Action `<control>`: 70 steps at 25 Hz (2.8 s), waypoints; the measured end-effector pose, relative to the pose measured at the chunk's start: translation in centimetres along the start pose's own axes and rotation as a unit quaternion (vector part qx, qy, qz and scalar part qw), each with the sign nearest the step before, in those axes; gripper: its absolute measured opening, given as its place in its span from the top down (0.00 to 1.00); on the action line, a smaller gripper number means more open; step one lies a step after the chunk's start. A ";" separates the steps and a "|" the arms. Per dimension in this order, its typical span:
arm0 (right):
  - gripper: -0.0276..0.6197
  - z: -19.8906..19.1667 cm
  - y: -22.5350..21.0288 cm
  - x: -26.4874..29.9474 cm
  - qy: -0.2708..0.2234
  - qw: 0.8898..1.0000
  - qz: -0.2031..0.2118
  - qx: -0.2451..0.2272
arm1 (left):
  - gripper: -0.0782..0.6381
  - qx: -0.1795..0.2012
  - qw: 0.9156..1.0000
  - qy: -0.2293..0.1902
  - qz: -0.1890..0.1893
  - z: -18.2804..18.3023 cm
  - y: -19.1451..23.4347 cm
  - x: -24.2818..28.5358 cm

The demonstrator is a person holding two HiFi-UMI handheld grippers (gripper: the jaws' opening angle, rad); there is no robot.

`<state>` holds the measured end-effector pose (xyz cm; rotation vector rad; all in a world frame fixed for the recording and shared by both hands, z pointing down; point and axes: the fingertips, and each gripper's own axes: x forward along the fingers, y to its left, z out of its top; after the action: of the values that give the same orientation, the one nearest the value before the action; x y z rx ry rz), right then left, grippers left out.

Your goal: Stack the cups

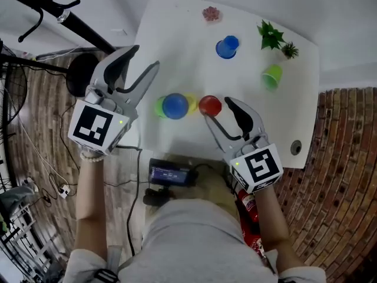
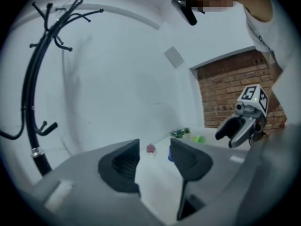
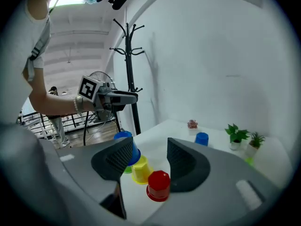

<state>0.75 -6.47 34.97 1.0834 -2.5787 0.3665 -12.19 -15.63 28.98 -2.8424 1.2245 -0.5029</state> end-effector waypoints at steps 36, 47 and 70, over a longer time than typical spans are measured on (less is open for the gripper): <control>0.62 -9.6 -5.6 -7.7 0.030 0.960 -0.225 0.163 | 0.60 0.034 0.956 0.045 -0.288 -5.7 -9.5 25.2; 0.62 -6.0 -6.4 -7.4 0.001 0.978 -0.178 0.113 | 0.60 0.061 0.964 0.005 -0.258 1.9 -9.2 16.8; 0.62 -0.3 -5.6 -7.1 -0.034 0.998 -0.019 -0.040 | 0.60 0.026 0.999 0.010 0.029 7.1 -12.8 4.1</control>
<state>9.58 -5.60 33.11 1.1328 -2.6045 0.2190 1.54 -10.51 25.10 -2.7566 1.2736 -0.5535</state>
